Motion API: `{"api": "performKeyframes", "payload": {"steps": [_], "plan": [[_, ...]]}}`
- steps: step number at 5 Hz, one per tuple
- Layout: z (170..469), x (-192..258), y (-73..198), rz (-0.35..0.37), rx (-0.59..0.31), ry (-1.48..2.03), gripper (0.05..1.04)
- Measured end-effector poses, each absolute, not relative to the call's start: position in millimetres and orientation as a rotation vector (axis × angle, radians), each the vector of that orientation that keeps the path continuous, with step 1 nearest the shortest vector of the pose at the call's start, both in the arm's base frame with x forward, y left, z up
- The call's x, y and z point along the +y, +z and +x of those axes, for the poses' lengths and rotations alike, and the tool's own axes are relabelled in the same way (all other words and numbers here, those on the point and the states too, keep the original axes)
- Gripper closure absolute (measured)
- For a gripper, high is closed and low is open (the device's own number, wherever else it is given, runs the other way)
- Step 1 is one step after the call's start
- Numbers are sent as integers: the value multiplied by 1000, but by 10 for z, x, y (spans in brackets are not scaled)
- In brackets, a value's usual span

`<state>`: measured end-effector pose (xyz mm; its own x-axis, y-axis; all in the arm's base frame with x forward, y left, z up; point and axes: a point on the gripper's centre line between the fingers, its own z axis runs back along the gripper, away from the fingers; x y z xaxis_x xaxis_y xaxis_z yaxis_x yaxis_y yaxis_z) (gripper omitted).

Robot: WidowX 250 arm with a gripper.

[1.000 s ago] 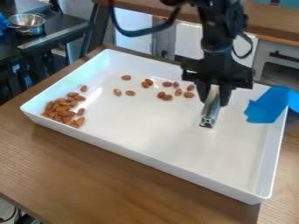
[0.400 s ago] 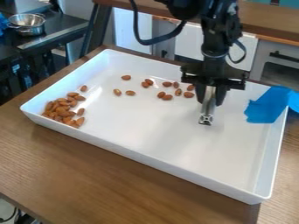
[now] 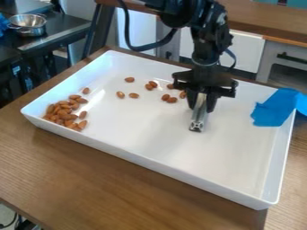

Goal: Sweep into pile

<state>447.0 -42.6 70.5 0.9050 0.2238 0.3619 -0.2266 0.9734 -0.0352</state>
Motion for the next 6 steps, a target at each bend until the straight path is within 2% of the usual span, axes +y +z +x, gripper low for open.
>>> {"api": "performKeyframes", "payload": {"steps": [3,6], "plan": [[4535,-260,653,5,-345,265,713],[4656,313,670,-47,-279,395,713]]}}
